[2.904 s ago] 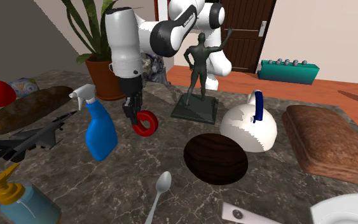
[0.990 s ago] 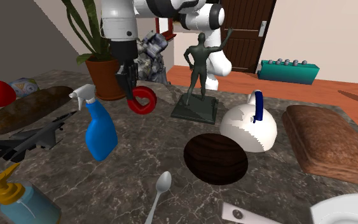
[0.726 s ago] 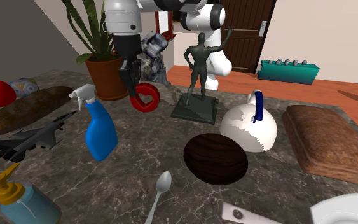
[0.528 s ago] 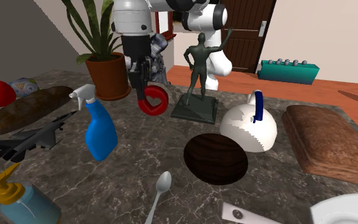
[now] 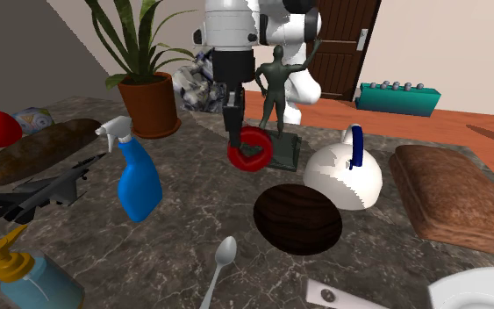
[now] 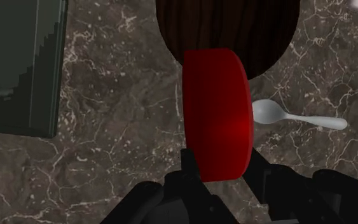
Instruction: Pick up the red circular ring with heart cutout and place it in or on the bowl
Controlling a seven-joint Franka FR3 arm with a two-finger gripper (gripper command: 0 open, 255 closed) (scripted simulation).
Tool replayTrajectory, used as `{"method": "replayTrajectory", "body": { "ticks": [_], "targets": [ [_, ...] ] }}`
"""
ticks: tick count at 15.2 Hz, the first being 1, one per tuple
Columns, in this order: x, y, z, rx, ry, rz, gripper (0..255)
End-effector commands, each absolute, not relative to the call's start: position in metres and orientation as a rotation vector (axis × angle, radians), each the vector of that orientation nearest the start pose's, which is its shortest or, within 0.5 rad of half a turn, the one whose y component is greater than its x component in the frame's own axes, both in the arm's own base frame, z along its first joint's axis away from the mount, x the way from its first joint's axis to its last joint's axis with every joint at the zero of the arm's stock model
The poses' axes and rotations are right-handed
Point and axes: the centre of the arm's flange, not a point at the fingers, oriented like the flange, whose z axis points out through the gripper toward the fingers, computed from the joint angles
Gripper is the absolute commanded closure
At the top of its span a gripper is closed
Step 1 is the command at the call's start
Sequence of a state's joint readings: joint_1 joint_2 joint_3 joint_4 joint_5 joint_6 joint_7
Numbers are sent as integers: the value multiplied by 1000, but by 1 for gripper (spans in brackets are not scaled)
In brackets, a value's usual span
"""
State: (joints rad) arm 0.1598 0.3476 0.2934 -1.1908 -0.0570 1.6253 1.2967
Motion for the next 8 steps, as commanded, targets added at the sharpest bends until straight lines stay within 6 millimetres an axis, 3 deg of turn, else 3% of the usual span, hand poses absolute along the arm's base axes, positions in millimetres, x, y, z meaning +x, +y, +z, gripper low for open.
{"method": "replayTrajectory", "body": {
  "ticks": [1, 8],
  "targets": [
    [604, 274, 607, -2757, 1275, -51, 255],
    [582, 361, 613, -2757, 1275, -51, 255]
  ]
}}
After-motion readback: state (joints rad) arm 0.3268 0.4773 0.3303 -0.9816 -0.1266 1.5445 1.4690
